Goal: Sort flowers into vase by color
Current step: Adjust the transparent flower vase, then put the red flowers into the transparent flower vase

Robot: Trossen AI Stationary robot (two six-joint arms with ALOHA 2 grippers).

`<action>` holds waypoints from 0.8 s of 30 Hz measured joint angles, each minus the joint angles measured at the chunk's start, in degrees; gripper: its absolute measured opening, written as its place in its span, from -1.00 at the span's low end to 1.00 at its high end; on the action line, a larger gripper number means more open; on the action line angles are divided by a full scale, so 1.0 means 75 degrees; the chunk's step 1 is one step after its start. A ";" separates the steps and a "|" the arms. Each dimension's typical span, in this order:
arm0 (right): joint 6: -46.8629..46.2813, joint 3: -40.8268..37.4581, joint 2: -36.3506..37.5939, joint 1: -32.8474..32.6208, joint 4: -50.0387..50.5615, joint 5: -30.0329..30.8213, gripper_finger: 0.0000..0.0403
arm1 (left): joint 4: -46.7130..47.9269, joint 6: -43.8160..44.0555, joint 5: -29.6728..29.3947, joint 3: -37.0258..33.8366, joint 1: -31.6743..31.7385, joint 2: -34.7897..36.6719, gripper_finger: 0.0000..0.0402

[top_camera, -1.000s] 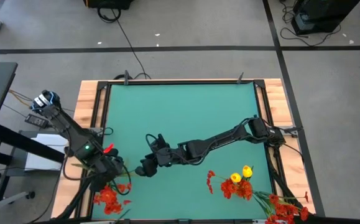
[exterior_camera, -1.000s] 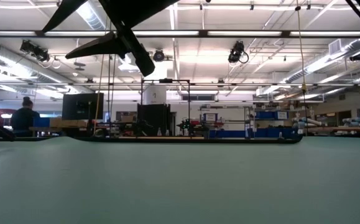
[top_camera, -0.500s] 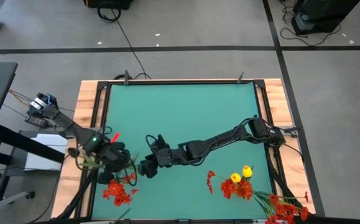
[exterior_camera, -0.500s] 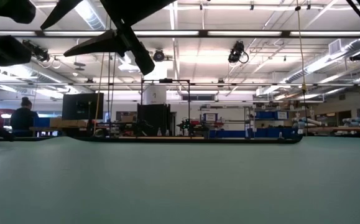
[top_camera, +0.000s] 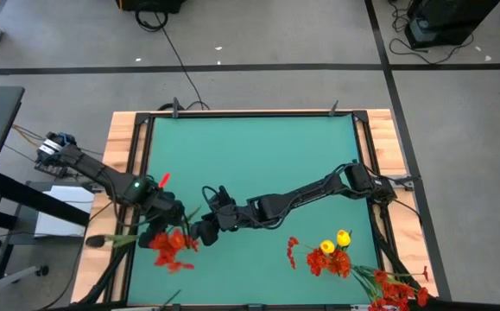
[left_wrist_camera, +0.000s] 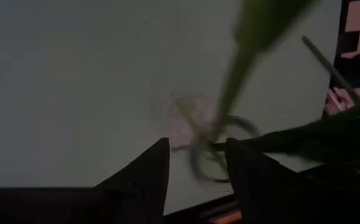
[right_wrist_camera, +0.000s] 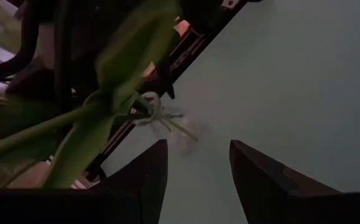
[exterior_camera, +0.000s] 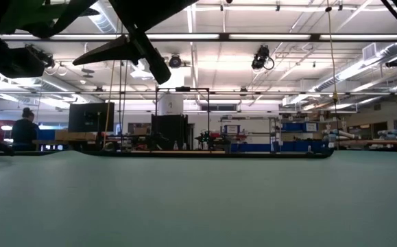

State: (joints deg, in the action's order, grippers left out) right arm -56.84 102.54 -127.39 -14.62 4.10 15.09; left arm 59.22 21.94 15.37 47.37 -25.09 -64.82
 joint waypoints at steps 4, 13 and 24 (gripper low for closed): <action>0.0001 0.0000 0.0000 -0.0005 0.0000 -0.0026 -0.10 | 0.0184 -0.0094 0.0295 0.0003 0.0125 0.0000 -0.14; 0.0149 0.0000 0.0000 -0.0003 -0.0007 -0.0032 -0.10 | 0.0343 0.0026 0.0797 0.0003 0.0117 0.0296 -0.14; 0.0348 0.0000 0.0000 0.0166 -0.0009 -0.0338 -0.10 | 0.0733 0.0548 0.0803 0.0003 0.0117 0.1309 -0.14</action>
State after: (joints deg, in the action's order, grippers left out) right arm -54.23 102.54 -127.39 -13.37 4.03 12.56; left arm 64.72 26.05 21.40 47.40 -24.21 -55.00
